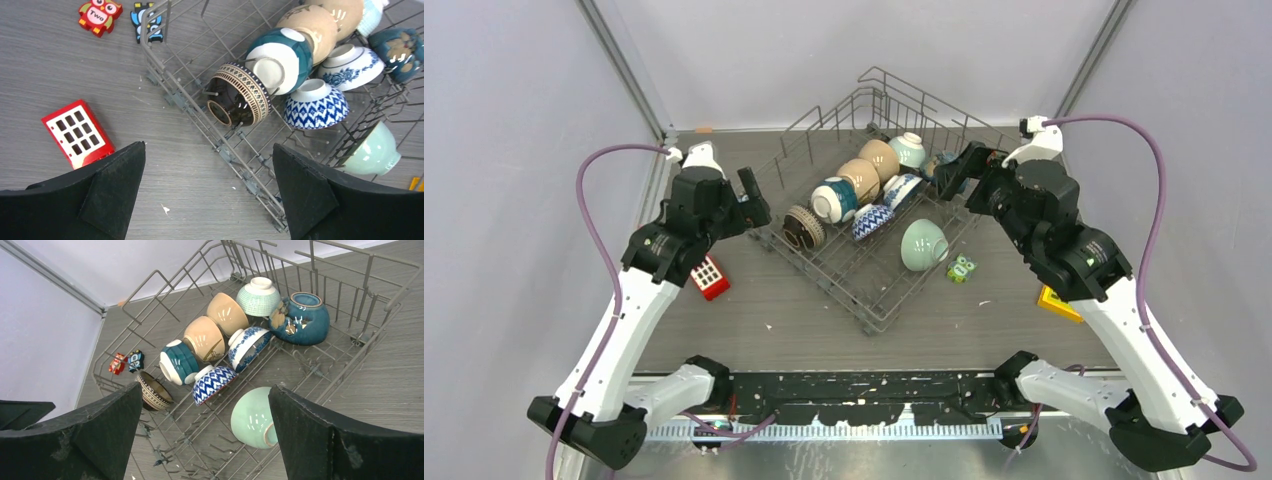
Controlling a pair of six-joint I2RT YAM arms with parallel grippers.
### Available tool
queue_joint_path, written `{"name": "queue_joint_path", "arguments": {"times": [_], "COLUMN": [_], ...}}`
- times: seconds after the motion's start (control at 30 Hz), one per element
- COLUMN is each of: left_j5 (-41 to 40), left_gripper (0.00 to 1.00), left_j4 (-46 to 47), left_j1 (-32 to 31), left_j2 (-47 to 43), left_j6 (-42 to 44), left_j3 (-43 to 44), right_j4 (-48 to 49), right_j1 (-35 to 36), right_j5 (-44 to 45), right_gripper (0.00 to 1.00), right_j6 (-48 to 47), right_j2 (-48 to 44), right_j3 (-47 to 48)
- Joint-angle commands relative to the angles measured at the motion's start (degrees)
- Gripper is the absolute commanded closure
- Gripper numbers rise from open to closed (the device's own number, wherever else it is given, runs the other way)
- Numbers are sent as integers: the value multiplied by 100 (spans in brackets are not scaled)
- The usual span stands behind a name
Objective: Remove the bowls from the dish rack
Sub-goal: Adjust the dish rack at the center of the board.
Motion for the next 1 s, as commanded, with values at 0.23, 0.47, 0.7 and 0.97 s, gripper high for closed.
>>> {"name": "queue_joint_path", "arguments": {"times": [0.23, 0.47, 0.7, 0.97], "left_j5": [422, 294, 943, 2636], "left_gripper": [0, 0, 0, 0], "left_j4": [804, 667, 1948, 1820], "left_j1": [-28, -26, -24, -22], "left_j2": [-309, -377, -1406, -813], "left_j6": [658, 743, 783, 1061], "left_j3": [-272, -389, -1351, -998], "right_j4": [1037, 1338, 1096, 802], "right_j1": [-1, 3, -1, 0], "right_j5": [-152, 142, -392, -942], "right_gripper": [0, 0, 0, 1], "right_j6": [-313, -179, -225, -42], "right_j2": [-661, -917, -944, -788], "right_j3": [-608, -1233, -1416, -1832]}}
